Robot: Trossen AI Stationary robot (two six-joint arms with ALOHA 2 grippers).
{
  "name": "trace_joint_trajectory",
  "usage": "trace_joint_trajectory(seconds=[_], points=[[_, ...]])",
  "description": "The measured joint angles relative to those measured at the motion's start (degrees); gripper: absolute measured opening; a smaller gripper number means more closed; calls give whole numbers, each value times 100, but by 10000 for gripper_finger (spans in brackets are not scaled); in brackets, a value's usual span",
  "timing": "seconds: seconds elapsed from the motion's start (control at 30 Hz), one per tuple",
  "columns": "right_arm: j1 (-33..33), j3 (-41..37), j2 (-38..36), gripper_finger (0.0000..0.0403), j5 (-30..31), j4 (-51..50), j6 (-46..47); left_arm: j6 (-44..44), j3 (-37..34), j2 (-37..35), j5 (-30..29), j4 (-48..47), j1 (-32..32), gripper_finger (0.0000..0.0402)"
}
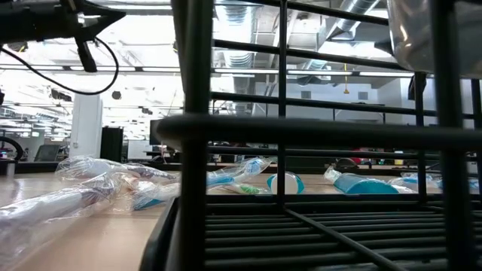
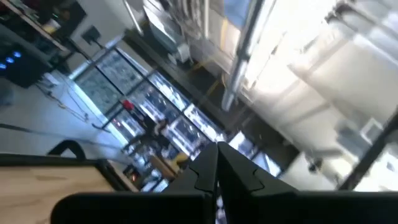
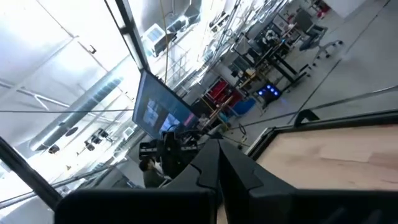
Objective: Pick & Place toothbrushing station
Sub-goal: Put the right blue mouthwash into the black wire organizer
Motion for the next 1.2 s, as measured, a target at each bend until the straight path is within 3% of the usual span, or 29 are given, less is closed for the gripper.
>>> trace_joint_trajectory(seconds=[0.17, 0.4, 0.7, 0.9, 1.2], points=[[-75, 187, 0, 0, -1, 15, 570, -125, 7, 95, -369, 15, 0, 3], [30, 373, 129, 0, -5, 6, 872, -721, 21, 766, -215, 43, 0, 3], [85, 992, 1043, 0, -76, -547, 1019, -846, 684, 2227, 619, 60, 0, 3], [80, 1516, 1939, 0, -507, -1403, 1536, -860, 1111, 3195, 1295, 40, 11, 3], [80, 1958, 2814, 0, -1410, -1690, 2003, -1010, 1606, 4324, 1918, 47, 11, 3]])
